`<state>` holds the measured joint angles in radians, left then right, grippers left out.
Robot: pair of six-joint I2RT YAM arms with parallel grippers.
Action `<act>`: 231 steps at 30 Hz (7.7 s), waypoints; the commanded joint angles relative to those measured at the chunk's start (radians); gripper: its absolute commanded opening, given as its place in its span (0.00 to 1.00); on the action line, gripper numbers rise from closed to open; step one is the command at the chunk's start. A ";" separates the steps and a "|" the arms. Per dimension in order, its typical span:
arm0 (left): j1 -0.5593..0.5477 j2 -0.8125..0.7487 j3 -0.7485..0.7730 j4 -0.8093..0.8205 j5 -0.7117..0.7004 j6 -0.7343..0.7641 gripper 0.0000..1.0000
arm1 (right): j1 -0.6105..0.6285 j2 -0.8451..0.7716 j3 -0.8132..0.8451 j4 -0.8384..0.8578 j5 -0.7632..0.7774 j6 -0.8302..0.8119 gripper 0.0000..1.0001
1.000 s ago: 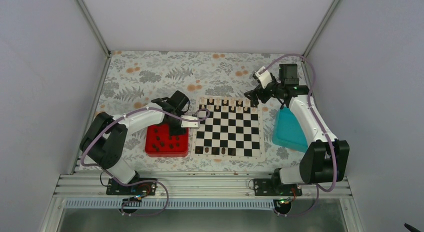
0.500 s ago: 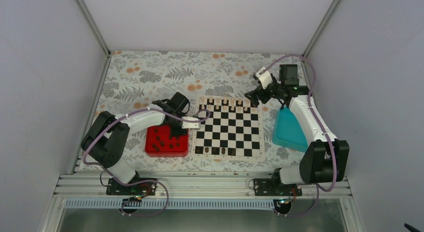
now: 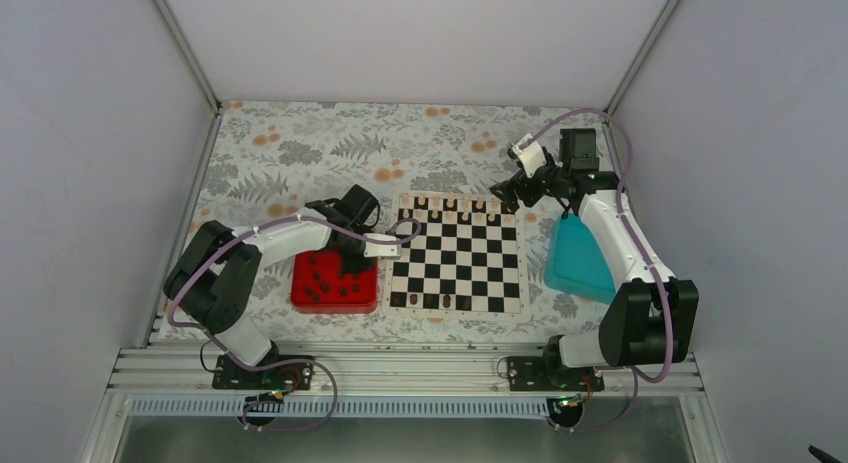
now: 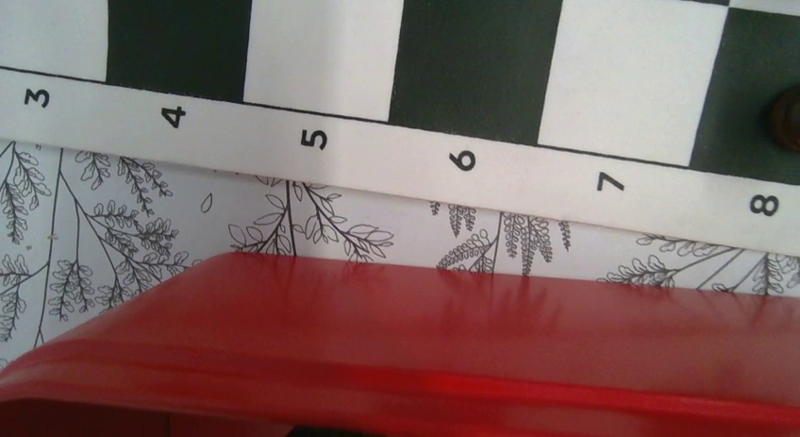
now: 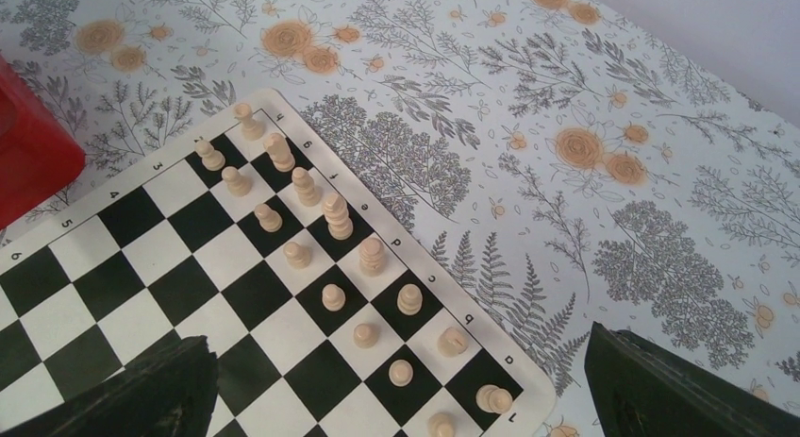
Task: Set up the chess pieces on the board
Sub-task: Pick up the chess piece from the storage box, then place the chess piece on the chessboard, then pick up the chess piece from the storage box, then place the chess piece on the chessboard.
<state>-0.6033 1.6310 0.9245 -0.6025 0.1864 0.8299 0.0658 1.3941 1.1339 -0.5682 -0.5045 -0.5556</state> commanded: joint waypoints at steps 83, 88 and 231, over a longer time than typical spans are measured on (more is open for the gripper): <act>-0.270 0.145 0.187 -0.122 -0.003 -0.045 0.21 | -0.020 -0.012 -0.023 -0.002 -0.030 -0.006 1.00; -0.270 0.109 0.229 -0.206 -0.013 -0.049 0.22 | -0.022 -0.013 -0.022 -0.004 -0.032 -0.006 1.00; -0.321 0.285 0.430 -0.247 -0.005 0.000 0.03 | -0.034 0.025 -0.010 -0.031 -0.027 -0.015 1.00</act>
<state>-0.9150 1.8915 1.3319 -0.8497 0.1543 0.8089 0.0422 1.4132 1.1294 -0.6006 -0.5194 -0.5602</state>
